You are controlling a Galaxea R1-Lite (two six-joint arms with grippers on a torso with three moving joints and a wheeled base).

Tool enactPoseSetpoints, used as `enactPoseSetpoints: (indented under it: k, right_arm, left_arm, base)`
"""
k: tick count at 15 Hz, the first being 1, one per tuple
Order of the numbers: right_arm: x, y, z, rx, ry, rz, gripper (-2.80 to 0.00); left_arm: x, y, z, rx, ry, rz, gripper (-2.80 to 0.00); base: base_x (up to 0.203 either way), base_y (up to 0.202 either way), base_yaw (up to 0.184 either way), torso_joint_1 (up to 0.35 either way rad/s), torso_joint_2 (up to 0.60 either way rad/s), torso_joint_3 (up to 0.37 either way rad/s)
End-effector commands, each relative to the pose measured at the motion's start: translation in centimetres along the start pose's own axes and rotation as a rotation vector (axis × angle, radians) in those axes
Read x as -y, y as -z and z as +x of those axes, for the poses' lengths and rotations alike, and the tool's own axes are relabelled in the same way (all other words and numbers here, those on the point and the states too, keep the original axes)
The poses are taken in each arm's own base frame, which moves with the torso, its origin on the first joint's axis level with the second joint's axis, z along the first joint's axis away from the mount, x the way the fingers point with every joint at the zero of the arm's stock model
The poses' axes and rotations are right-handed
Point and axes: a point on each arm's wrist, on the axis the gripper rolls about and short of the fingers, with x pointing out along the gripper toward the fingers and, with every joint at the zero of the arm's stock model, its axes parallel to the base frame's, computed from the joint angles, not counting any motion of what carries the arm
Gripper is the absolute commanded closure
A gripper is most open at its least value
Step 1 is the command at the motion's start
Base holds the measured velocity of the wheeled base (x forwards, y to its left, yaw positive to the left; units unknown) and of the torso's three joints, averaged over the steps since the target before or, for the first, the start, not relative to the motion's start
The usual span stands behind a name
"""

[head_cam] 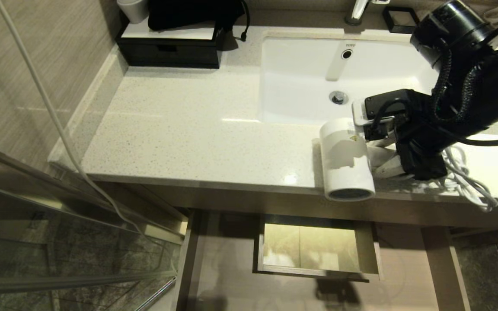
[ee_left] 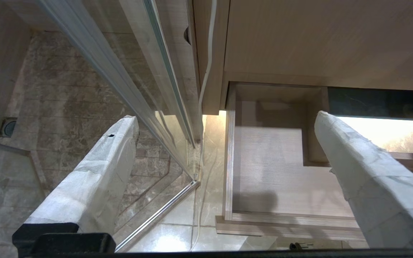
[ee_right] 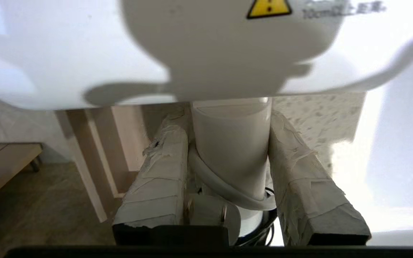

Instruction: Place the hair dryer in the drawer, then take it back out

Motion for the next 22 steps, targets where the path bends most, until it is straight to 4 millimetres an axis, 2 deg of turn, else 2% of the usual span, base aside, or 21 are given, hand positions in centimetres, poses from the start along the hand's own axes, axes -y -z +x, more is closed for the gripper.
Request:
enactPoseSetpoints:
  k: [1, 12, 13, 20, 22]
  right_arm:
    - [0.3, -0.4, 1.4, -0.016, 0.006, -0.008, 0.00]
    - [0.4, -0.1, 0.9, -0.025, 0.027, 0.012, 0.00]
    - [0.4, -0.1, 0.9, -0.028, 0.024, 0.013, -2.80]
    - [0.5, -0.1, 0.4, -0.018, 0.044, 0.022, -2.80]
    - [0.4, 0.1, -0.3, -0.013, 0.054, 0.025, -2.80]
  left_arm:
    - [0.0, 0.0, 0.0, 0.000, 0.000, 0.000, -2.80]
    - [0.0, 0.0, 0.0, 0.000, 0.000, 0.000, -2.80]
    - [0.0, 0.0, 0.0, 0.000, 0.000, 0.000, -2.80]
    - [0.0, 0.0, 0.0, 0.000, 0.000, 0.000, -2.80]
    - [0.0, 0.0, 0.0, 0.000, 0.000, 0.000, -2.80]
  base:
    - [0.000, 0.000, 0.000, 0.000, 0.00, 0.000]
    - [0.000, 0.000, 0.000, 0.000, 0.00, 0.000]
    - [0.000, 0.000, 0.000, 0.000, 0.00, 0.000]
    - [0.000, 0.000, 0.000, 0.000, 0.00, 0.000]
    - [0.000, 0.000, 0.000, 0.000, 0.00, 0.000]
